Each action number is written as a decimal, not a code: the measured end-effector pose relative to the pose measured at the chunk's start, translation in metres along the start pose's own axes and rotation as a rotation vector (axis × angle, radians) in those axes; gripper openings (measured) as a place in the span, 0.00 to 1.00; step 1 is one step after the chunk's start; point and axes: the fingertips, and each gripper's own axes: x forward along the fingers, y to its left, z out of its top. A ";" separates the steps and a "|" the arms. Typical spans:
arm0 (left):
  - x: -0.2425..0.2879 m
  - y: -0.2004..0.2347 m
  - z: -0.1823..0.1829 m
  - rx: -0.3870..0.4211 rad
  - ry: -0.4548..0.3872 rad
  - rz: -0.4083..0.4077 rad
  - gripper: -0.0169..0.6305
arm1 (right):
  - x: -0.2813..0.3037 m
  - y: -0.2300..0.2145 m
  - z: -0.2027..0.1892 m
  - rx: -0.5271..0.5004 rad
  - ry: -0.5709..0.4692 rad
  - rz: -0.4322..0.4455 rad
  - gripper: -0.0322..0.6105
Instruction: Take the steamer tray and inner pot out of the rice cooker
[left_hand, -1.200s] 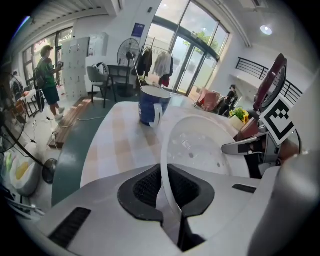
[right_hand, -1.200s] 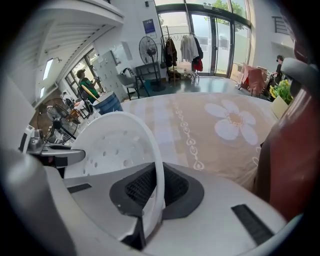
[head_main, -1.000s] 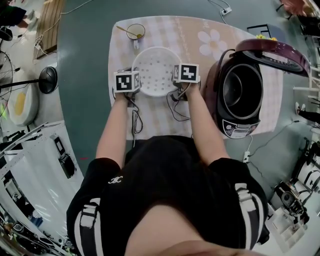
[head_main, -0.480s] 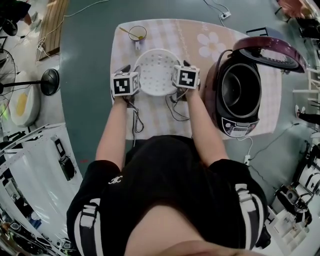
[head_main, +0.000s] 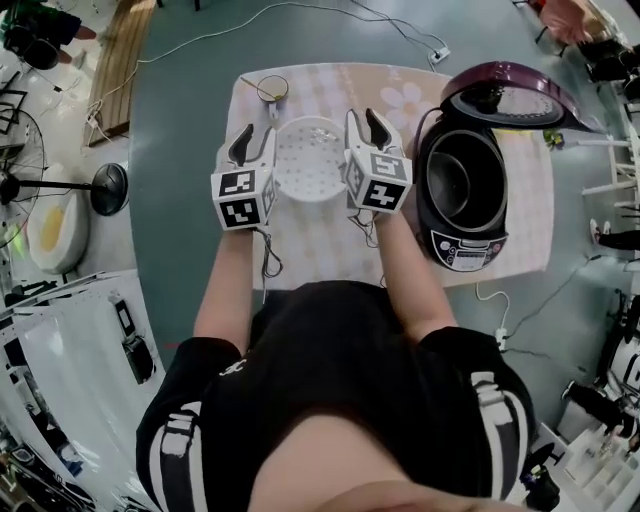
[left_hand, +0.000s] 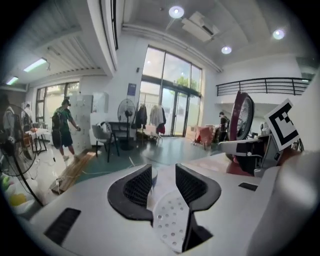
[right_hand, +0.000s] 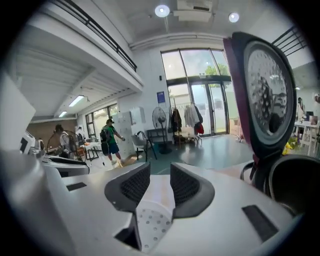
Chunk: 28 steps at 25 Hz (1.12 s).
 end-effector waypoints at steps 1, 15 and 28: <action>-0.009 -0.005 0.014 0.011 -0.043 0.002 0.25 | -0.009 0.002 0.012 -0.008 -0.033 0.009 0.21; -0.116 -0.081 0.112 0.127 -0.320 0.024 0.05 | -0.149 -0.010 0.118 -0.058 -0.337 -0.051 0.06; -0.105 -0.175 0.128 0.129 -0.346 -0.113 0.03 | -0.208 -0.089 0.128 -0.041 -0.378 -0.139 0.05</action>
